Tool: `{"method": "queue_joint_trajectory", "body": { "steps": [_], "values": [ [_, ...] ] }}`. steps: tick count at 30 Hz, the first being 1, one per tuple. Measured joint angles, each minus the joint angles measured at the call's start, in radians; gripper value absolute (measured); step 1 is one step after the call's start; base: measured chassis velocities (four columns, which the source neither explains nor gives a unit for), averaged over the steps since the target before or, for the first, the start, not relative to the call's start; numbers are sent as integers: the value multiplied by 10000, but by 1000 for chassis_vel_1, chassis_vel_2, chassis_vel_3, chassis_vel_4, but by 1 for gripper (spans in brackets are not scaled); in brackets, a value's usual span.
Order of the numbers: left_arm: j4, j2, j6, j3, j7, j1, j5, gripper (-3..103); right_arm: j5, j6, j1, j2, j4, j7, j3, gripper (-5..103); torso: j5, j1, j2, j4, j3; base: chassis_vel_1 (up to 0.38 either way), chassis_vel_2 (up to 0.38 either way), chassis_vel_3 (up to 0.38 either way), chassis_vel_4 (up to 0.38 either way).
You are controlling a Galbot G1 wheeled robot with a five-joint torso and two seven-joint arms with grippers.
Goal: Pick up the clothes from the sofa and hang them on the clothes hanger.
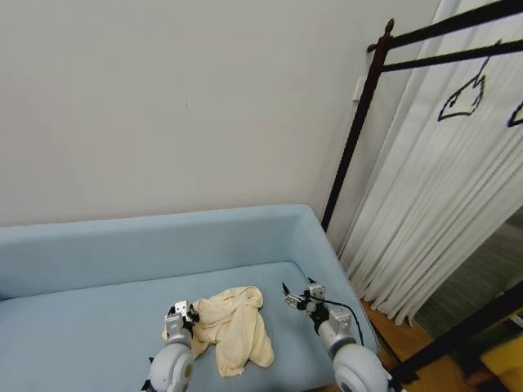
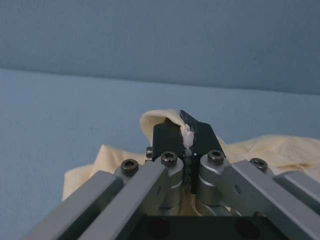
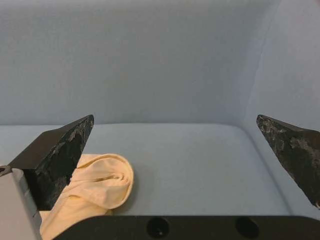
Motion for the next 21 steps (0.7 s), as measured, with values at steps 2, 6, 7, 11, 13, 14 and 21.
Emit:
{"method": "queue_joint_trajectory", "body": {
  "steps": [2,6,7,11,13,14,21],
  "values": [
    [-242,275,-88,-199,193,55,-33,1,519,-10,273,168,-251,242,-376,100,2,0,0,0,0,0,0,0,0],
    [-467,718,-290,-490,454,114,-158,1,1816,-265,1028,720,-866,667,-915,100,-1,0,0,2,0,0,0,0,0],
    [-494,800,-353,-547,509,114,-222,1,2230,-397,1268,913,-1091,749,-1023,100,3,0,-1,2,0,0,0,0,0],
    [-511,1018,-641,-709,753,76,-443,1,3594,-816,1993,1485,-1818,945,-1337,100,0,0,0,3,0,0,0,0,0],
    [-487,1055,-723,-745,806,58,-494,1,4026,-948,2200,1649,-2068,1017,-1437,100,0,0,0,1,0,0,0,0,0],
    [-463,1072,-789,-765,862,45,-558,1,4416,-1051,2388,1808,-2295,1101,-1541,100,2,0,0,1,0,0,0,0,0],
    [-290,1024,-1129,-929,1126,-4,-866,1,5569,-1435,3389,2823,-3668,1976,-2248,100,0,0,0,1,1,0,0,0,0]
  ]
}}
